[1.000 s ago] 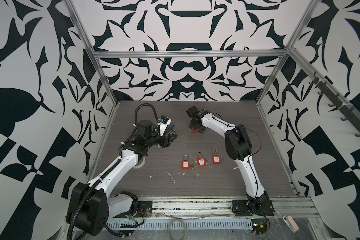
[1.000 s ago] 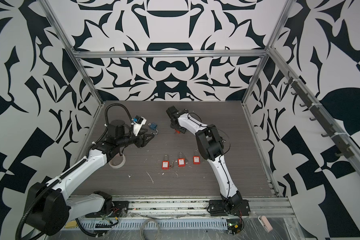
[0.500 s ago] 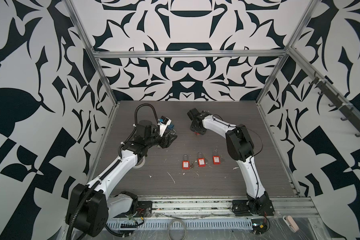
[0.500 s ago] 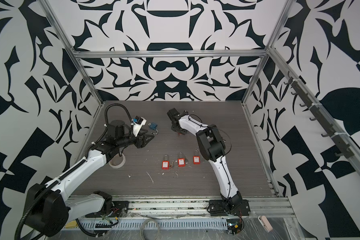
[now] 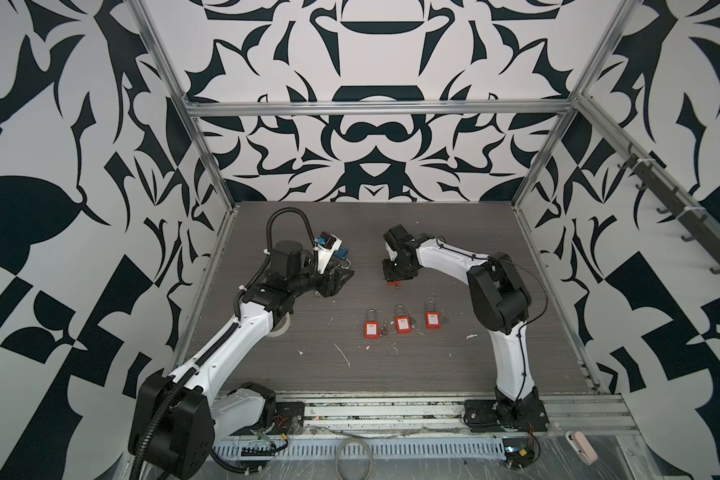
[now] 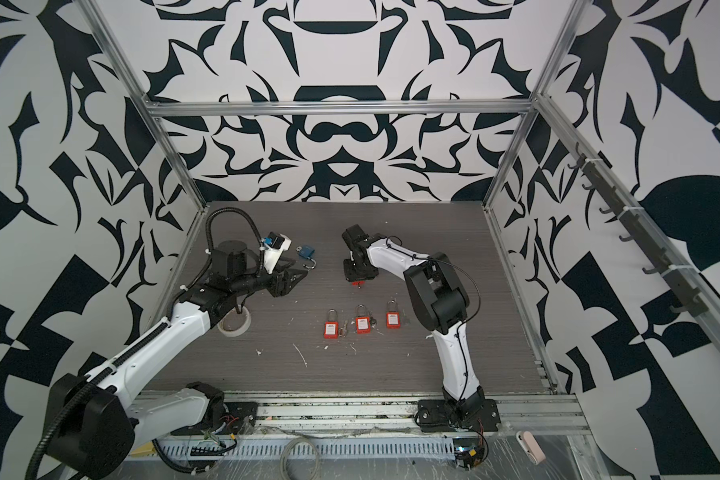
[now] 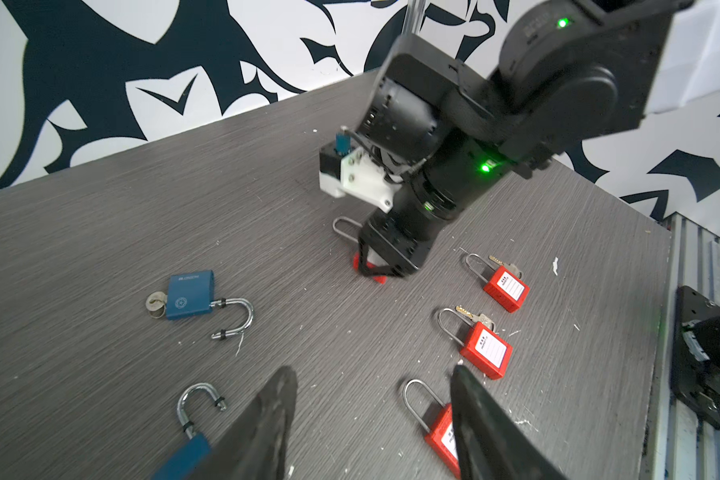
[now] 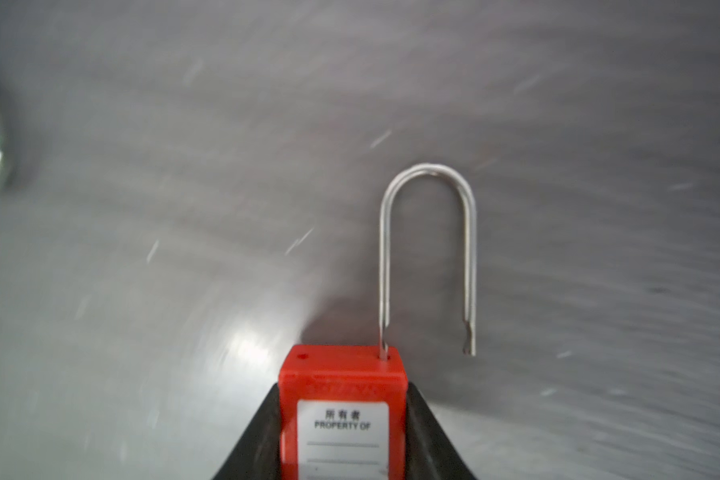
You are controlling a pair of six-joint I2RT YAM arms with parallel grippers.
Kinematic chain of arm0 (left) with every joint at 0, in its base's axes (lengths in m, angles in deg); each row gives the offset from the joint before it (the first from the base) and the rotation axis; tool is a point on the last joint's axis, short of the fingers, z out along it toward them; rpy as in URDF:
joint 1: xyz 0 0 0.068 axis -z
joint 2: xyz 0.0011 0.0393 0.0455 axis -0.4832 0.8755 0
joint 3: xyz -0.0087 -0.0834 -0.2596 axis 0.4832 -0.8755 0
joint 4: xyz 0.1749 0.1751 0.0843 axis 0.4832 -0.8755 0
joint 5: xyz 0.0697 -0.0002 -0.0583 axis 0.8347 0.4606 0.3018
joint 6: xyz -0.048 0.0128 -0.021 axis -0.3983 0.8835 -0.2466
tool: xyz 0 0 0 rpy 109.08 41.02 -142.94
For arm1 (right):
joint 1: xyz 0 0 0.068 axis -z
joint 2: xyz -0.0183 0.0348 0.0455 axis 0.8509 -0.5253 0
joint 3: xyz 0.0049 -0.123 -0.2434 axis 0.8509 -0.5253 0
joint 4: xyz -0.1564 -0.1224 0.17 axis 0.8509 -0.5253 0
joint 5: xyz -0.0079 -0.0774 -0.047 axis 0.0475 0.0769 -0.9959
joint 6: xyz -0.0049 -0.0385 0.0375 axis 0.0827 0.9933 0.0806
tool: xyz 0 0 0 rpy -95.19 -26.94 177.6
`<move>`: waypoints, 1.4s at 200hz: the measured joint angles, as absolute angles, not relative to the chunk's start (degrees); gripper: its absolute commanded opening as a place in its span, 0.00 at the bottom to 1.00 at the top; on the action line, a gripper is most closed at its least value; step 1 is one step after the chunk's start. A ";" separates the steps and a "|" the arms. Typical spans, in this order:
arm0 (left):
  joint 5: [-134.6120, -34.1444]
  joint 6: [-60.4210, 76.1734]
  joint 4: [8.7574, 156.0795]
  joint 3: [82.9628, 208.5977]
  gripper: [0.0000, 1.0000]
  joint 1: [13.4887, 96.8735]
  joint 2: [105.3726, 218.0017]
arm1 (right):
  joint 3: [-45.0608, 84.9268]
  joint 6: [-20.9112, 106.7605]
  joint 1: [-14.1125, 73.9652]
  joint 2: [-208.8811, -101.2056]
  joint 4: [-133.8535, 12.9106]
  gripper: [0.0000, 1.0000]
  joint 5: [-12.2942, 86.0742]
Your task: Lock with the key
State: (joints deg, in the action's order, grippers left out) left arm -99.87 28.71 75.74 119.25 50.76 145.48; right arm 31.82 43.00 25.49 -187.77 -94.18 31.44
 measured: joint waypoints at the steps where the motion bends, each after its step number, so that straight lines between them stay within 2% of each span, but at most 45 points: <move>1: -99.87 28.71 75.74 119.23 0.61 50.76 145.43 | 31.52 43.41 25.40 -187.55 -94.12 0.34 31.77; 46: -99.78 28.21 75.50 117.83 0.60 50.76 143.20 | 26.64 55.65 23.09 -184.63 -92.83 0.37 37.91; 108: -99.63 27.66 75.00 117.20 0.60 50.76 142.68 | 26.67 61.58 22.10 -184.84 -93.48 0.50 35.79; 154: -99.63 27.66 74.89 117.20 0.59 50.76 142.68 | 26.73 62.60 22.08 -185.13 -94.12 0.53 33.47; 206: -99.45 27.88 74.45 117.20 0.60 50.76 142.70 | 27.63 63.91 21.36 -185.52 -95.52 0.51 32.29; 280: -97.27 32.01 72.40 117.88 0.61 50.76 142.70 | 27.98 71.24 21.19 -183.69 -98.23 0.29 33.78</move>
State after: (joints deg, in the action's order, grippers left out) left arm -97.27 32.01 72.40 117.88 50.76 142.70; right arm 27.98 71.24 21.19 -183.69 -98.23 33.78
